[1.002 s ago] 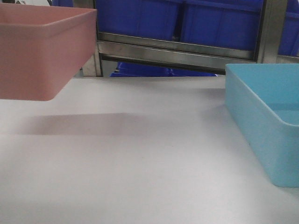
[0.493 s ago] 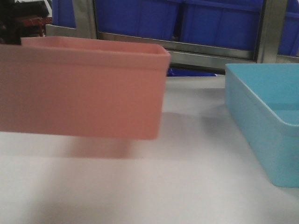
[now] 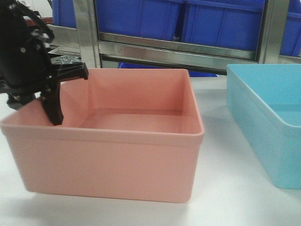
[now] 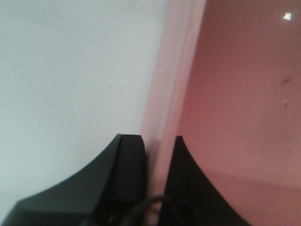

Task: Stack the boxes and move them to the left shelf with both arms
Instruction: 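Lift the pink bin with the left gripper and set it down centrally, then open the left gripper and raise it away from the pink bin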

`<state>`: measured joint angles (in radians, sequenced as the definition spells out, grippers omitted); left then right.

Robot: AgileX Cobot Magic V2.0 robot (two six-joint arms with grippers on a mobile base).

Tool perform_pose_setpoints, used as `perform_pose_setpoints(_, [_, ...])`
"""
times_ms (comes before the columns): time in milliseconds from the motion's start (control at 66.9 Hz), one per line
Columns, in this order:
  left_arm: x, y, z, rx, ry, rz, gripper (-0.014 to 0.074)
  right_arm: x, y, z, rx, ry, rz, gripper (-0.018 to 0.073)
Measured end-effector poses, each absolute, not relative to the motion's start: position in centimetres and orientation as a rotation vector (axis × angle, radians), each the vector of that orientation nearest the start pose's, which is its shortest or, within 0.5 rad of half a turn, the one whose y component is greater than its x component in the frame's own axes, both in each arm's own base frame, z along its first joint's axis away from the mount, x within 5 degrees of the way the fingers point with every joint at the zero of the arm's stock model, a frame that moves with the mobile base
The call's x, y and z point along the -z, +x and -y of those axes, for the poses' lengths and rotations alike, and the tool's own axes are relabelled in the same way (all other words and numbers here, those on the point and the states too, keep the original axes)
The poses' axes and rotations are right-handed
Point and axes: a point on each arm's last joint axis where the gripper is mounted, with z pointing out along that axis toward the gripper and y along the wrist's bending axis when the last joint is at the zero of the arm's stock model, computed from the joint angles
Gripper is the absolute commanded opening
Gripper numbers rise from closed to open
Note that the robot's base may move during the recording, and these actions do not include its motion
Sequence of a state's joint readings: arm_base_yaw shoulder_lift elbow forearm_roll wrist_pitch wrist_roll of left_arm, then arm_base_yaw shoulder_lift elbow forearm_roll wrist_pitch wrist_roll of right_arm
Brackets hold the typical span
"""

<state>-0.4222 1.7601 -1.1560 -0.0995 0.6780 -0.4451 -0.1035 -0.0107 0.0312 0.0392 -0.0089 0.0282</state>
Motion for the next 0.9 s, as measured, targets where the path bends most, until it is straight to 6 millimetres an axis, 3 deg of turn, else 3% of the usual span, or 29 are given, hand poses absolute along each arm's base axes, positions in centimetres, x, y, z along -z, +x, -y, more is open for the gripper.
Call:
perform_pose_setpoints(254, [-20.1,32.2,15.2,0.346,-0.154,-2.811,0.0042,-20.4,5.6,0.6,0.029,0.128,-1.49,0.0055])
perform_pose_setpoints(314, [-20.1,32.2,15.2,0.35,-0.159,-2.81,0.01,-20.4,5.6,0.6,0.029,0.128,-1.49,0.0055])
perform_pose_setpoints(508, [-19.9,32.2,15.3,0.345,-0.122,-2.834,0.0426,-20.4,5.6,0.6,0.029,0.128,-1.49,0.0055])
perform_pose_setpoints(598, [-20.6,32.4,15.4,0.34,-0.069,-2.834,0.0489,-20.4,5.6,0.6,0.029,0.128,-1.49,0.0055])
perform_pose_setpoints(733, [-22.9,32.6,15.6,0.341,0.063,-2.799,0.0491,-20.4,5.6,0.6,0.029,0.128,-1.49,0.0055])
perform_pose_setpoints(897, [-28.0,30.8,14.8,0.343,0.281,-2.678,0.0479,-20.4,5.6,0.6,0.029,0.128,-1.49,0.0055])
